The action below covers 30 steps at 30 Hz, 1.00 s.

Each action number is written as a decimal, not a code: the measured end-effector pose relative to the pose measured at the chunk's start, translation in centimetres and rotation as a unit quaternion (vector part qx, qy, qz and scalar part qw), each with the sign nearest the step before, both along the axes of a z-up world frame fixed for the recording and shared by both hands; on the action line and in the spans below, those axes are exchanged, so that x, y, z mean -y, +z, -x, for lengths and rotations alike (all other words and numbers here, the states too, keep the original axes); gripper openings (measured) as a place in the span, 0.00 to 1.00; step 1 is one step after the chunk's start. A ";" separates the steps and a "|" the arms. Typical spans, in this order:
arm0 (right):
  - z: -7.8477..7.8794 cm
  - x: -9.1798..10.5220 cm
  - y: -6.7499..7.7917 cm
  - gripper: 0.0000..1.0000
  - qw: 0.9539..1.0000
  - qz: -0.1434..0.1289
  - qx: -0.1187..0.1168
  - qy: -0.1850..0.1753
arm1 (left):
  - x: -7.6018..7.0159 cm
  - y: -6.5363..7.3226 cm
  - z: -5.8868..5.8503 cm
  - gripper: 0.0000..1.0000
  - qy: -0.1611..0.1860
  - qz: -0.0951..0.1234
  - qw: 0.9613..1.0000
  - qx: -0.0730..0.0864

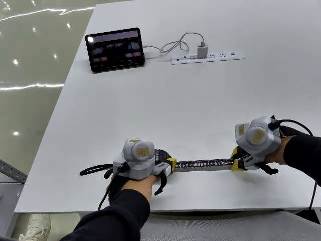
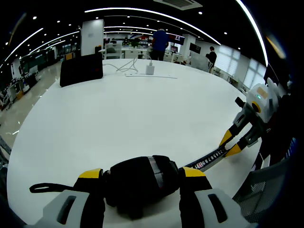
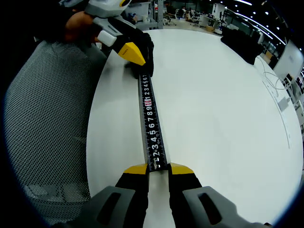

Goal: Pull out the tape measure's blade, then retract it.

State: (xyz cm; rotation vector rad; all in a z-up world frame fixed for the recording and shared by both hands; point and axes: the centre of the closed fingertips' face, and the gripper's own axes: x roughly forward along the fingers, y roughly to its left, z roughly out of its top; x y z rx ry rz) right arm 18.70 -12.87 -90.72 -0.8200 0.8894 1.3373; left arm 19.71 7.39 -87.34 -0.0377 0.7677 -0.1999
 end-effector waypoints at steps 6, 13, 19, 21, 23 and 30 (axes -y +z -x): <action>0.0 -0.3 0.0 0.11 1.000 -0.004 -0.001 -0.003 | 0.0 0.0 0.0 0.59 -0.001 -0.001 1.000 0.000; 0.0 -0.6 0.0 0.11 1.000 -0.004 0.001 0.000 | 0.0 0.0 0.0 0.59 -0.001 0.000 1.000 0.001; 0.0 -0.8 -0.1 0.11 1.000 -0.005 0.001 0.000 | 0.0 0.0 0.0 0.59 -0.001 0.000 1.000 0.001; 0.0 -0.9 -0.1 0.11 1.000 -0.005 0.001 0.000 | 0.0 0.0 0.0 0.59 -0.001 0.000 1.000 0.001; 0.0 -1.0 -0.1 0.11 1.000 -0.005 0.001 -0.001 | 0.0 0.0 0.0 0.59 -0.001 0.000 1.000 0.000; -0.1 -1.3 -0.1 0.11 1.000 -0.006 0.001 0.000 | 0.0 -0.1 0.0 0.59 -0.002 0.001 1.000 0.000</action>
